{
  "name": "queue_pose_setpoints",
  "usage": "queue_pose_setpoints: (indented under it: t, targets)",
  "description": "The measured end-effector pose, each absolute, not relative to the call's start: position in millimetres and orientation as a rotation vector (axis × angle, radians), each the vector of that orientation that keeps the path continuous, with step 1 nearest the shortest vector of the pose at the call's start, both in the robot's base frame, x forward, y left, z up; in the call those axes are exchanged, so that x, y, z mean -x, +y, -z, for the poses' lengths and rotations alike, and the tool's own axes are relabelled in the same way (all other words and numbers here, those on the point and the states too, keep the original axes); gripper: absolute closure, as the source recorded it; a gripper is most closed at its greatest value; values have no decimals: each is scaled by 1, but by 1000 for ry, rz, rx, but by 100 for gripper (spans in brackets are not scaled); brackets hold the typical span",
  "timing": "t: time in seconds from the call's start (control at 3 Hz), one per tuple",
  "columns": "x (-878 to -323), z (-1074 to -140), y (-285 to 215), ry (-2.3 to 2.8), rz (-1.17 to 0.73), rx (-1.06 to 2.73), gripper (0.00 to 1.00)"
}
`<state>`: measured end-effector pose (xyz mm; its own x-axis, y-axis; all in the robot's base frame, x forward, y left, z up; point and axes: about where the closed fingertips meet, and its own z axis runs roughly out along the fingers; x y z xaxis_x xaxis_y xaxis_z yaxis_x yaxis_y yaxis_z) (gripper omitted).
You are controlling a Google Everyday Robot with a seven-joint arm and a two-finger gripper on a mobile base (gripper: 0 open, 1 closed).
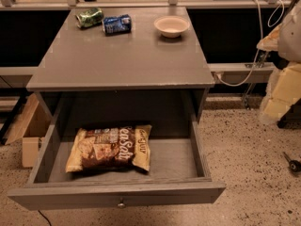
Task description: Pick brown chip bag from top drawer and place on counter
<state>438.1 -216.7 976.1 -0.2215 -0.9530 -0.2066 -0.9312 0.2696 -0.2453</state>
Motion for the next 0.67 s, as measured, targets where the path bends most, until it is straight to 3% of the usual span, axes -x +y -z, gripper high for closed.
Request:
queue_pose_setpoints:
  t: [0.67]
  targets:
    - [-434,-963,-208,2224,31,1714,0]
